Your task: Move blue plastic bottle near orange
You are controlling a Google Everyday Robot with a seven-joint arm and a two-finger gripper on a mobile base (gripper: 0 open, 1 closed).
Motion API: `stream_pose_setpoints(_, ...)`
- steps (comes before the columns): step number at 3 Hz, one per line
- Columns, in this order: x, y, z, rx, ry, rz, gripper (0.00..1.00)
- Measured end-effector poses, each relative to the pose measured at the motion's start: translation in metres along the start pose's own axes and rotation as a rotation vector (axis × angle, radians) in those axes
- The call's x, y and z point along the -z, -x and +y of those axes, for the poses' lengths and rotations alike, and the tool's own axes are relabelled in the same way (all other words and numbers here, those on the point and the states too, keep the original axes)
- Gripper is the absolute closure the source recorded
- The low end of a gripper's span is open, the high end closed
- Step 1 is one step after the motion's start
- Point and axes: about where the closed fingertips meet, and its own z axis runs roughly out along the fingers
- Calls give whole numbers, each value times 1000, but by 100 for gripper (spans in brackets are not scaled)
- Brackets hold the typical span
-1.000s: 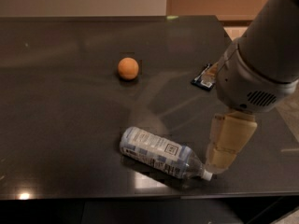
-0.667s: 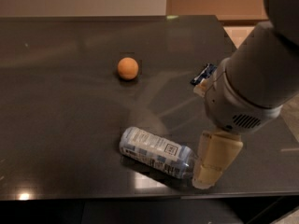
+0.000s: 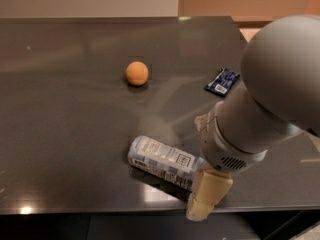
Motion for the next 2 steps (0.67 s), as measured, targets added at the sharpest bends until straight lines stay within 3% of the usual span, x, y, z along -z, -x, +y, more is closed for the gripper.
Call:
stream_pose_setpoints(1,-31,-2,4,-1,29,21,0)
stream_pose_setpoints(2,-46,-2,3,-13,50,33,17)
